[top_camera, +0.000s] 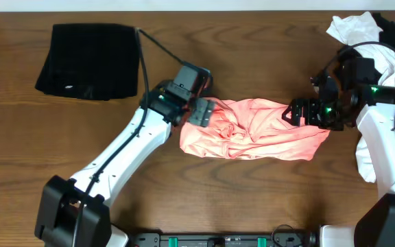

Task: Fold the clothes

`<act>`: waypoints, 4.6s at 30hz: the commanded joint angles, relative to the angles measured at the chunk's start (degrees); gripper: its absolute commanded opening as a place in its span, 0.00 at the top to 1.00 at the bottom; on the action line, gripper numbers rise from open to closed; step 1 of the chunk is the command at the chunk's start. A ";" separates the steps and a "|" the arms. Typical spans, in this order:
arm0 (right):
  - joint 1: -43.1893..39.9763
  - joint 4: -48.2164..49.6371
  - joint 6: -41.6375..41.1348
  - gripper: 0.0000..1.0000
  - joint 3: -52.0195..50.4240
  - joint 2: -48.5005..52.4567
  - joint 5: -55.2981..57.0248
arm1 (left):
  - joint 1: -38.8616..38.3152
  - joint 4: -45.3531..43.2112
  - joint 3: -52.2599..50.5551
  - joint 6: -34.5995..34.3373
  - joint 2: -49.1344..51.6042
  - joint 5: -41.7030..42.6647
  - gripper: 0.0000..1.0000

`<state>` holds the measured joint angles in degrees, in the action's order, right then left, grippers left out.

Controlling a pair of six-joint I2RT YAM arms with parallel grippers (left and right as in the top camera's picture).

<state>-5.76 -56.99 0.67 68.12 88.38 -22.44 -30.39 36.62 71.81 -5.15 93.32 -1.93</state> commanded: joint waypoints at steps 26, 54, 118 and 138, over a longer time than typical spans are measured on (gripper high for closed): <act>0.52 -0.42 0.72 0.01 -0.02 -0.09 -0.07 | 5.18 -3.96 -4.22 -10.67 3.52 -0.02 0.94; 0.52 -0.59 0.72 0.01 -0.02 -0.09 -0.07 | -6.62 -12.55 -4.22 -14.73 15.21 2.97 0.94; -12.17 37.88 -16.55 0.80 -21.55 10.14 2.45 | -5.18 -11.74 -1.68 -9.86 1.11 2.34 0.87; -6.80 35.10 -16.55 0.99 -17.14 0.48 -12.76 | 21.77 2.21 -1.66 -9.86 -20.13 2.36 0.71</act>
<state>-15.73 -21.80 -15.97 49.19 91.85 -31.70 -10.59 38.15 68.84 -15.57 73.49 0.91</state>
